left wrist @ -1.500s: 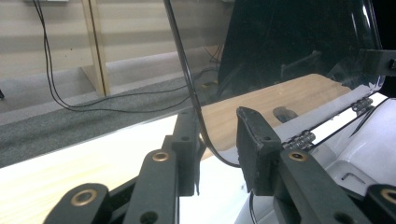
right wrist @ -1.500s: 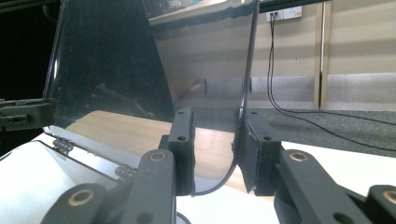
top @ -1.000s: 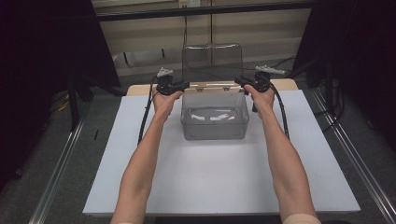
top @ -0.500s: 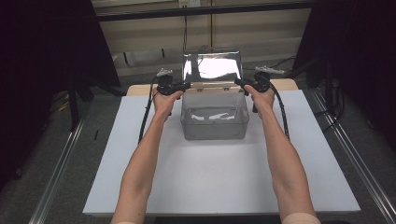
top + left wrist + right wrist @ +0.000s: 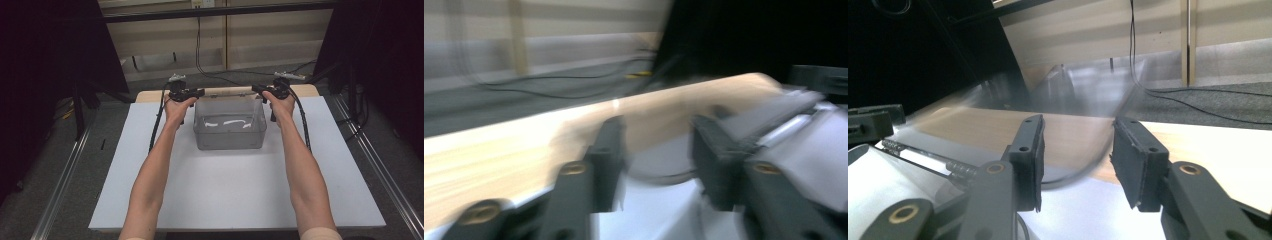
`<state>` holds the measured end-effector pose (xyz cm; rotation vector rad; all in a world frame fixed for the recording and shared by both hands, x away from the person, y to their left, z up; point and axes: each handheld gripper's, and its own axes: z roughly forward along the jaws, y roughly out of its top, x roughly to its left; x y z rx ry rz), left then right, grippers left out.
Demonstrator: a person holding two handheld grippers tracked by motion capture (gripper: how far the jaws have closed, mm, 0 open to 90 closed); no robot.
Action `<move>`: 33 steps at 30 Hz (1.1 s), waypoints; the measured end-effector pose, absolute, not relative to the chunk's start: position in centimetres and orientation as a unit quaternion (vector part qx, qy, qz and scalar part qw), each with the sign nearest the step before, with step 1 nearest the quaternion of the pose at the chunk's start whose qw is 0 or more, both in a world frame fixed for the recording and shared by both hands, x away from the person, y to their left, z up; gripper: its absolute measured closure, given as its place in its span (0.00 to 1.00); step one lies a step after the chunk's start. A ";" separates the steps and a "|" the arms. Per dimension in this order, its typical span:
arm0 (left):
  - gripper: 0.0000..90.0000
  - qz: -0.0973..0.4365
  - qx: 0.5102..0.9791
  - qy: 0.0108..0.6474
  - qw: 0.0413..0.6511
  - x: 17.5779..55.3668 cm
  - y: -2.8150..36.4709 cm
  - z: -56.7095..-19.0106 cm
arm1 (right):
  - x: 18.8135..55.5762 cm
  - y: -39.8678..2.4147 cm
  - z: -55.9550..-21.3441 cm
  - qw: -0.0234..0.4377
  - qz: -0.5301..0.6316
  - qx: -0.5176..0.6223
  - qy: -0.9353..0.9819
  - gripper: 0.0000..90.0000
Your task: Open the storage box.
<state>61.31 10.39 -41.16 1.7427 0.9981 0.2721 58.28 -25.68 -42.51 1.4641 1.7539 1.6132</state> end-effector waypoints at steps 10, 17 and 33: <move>0.47 0.134 0.725 0.427 0.523 61.2 10.3 -41.4 | 58.1 -25.8 -42.6 0.195 0.527 0.535 0.631 0.51; 0.34 0.148 0.731 0.422 0.516 61.1 10.6 -41.1 | 57.8 -25.6 -42.2 0.220 0.524 0.526 0.633 0.41; 0.07 0.194 0.710 0.422 0.530 58.6 11.8 -40.3 | 55.6 -26.2 -40.8 0.256 0.541 0.509 0.618 0.07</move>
